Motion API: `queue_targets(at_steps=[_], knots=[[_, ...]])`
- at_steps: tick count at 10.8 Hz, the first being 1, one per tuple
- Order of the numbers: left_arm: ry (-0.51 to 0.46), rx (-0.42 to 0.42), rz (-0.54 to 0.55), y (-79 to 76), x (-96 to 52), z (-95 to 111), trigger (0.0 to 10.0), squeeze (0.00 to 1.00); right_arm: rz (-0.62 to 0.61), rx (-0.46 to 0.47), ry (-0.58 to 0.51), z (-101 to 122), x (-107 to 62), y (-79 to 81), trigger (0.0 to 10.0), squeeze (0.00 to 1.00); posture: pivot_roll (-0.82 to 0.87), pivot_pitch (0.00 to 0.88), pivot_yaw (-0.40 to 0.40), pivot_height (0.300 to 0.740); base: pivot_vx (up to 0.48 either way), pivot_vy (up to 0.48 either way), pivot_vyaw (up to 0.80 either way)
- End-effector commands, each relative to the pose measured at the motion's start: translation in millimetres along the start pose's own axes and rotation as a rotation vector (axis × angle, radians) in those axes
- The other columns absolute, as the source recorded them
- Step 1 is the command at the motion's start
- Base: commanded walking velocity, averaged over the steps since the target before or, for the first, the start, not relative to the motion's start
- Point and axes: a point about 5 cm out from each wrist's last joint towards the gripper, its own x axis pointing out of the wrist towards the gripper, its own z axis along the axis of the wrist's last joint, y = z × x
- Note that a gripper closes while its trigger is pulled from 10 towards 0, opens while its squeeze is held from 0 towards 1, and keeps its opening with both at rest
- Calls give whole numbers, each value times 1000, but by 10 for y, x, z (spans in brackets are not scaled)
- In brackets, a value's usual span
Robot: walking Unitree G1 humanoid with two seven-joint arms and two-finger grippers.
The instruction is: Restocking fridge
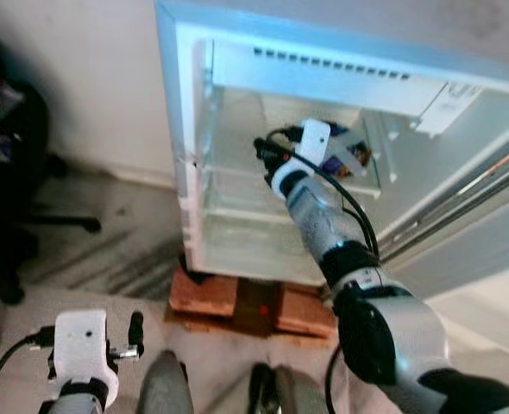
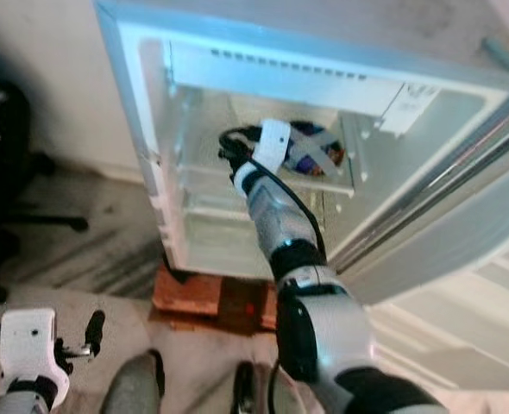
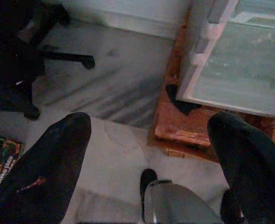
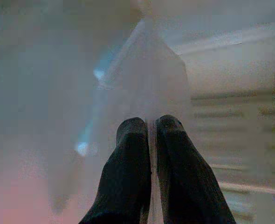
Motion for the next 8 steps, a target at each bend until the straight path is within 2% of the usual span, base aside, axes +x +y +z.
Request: queue_targets(at_steps=[1,2,4,5,8], knots=[[16,-4,8,-16,-55,-11,10000,0,-57,29,29,-95,1,-5,10000,0,363,291,-150,740,0,0,0],[28,-7,10,-26,-94,-19,10000,0,-129,52,36,-151,9,-7,10000,0,366,301,-155,740,0,0,0],[47,-16,13,-46,-152,-32,10000,0,-197,87,24,-182,23,26,10000,0,371,311,-160,740,0,0,0],[51,-16,13,-55,-164,-40,10000,0,-230,142,-5,-157,30,37,10000,0,375,314,-163,740,0,0,0],[65,-26,27,-53,-192,-48,10000,0,-291,193,-34,-50,73,78,10000,0,373,322,-172,740,0,0,0]])
